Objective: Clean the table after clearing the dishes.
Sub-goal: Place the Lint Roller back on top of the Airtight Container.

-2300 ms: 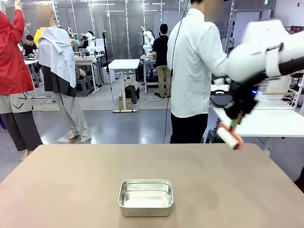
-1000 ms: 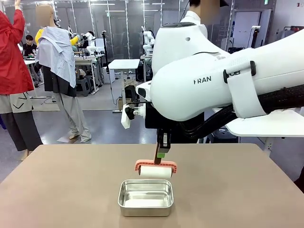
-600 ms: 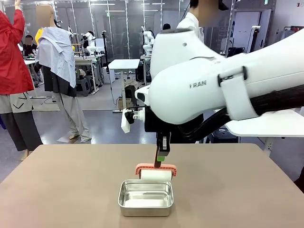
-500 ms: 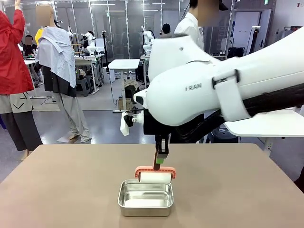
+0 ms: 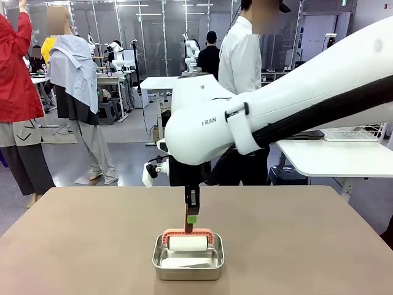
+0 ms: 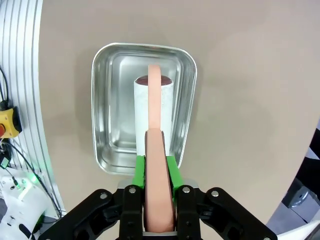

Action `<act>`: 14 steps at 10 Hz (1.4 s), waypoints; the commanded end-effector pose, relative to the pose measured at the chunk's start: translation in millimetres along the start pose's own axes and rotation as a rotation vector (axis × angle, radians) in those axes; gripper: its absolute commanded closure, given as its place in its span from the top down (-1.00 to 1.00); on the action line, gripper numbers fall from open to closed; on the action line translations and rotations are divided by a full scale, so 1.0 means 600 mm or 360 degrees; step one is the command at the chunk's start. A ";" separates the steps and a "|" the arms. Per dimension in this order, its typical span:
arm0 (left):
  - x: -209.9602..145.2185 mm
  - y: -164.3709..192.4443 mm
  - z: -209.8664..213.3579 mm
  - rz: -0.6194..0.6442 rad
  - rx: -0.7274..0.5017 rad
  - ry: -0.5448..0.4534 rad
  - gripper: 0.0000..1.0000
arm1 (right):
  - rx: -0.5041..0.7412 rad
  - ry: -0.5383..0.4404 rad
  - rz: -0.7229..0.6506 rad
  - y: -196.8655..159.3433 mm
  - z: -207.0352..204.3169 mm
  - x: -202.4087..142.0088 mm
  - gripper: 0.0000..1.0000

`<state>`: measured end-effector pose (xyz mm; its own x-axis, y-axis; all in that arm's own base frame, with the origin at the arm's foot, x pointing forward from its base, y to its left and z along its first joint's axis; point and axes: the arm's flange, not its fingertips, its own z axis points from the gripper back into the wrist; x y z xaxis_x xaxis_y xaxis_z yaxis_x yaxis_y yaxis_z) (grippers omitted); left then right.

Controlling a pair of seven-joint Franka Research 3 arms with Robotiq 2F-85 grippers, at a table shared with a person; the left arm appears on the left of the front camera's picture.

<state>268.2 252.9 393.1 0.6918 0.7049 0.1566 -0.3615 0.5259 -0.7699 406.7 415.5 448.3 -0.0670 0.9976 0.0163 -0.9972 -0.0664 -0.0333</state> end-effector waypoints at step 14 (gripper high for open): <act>0.002 0.000 0.004 -0.0002 0.0009 -0.0003 1.00 | 0.0000 0.0051 -0.0080 -0.086 -0.051 -0.008 1.00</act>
<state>268.2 253.0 393.0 0.6918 0.7050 0.1565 -0.3616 0.5258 -0.7700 464.0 417.5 415.0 -0.0431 0.9990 -0.0075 -0.9991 -0.0430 0.0065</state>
